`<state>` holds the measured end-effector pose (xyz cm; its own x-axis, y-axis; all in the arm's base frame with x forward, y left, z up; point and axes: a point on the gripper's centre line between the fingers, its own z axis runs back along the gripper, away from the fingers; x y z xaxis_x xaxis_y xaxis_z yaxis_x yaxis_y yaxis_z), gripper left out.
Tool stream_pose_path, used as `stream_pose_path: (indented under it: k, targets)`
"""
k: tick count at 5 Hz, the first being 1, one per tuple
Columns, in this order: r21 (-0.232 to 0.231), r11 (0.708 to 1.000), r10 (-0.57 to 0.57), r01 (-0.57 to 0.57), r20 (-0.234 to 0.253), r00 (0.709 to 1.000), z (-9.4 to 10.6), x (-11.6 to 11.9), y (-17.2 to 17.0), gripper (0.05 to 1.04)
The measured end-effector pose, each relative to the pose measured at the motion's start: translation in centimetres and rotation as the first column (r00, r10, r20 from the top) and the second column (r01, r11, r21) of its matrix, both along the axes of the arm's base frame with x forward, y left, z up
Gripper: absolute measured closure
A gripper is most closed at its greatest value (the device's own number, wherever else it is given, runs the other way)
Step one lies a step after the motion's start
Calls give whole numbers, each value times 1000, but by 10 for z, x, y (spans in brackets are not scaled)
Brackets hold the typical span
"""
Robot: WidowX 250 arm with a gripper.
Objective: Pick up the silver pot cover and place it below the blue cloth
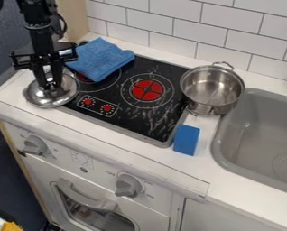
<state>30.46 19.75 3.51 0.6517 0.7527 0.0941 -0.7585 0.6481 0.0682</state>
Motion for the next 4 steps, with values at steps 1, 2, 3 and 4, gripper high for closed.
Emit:
stream_pose_path:
  k: [1, 2, 3, 4]
  targets:
    - [-11, 999, 38, -38, -12, 999, 0, -3, 2, 430]
    - [-4, 999, 51, -51, -13, 999, 1, -3, 4, 140]
    - [12, 997, 73, -73, -13, 997, 3, -4, 5, 75]
    - [47, 992, 112, -114, 34, 993, 28, -6, 6, 79]
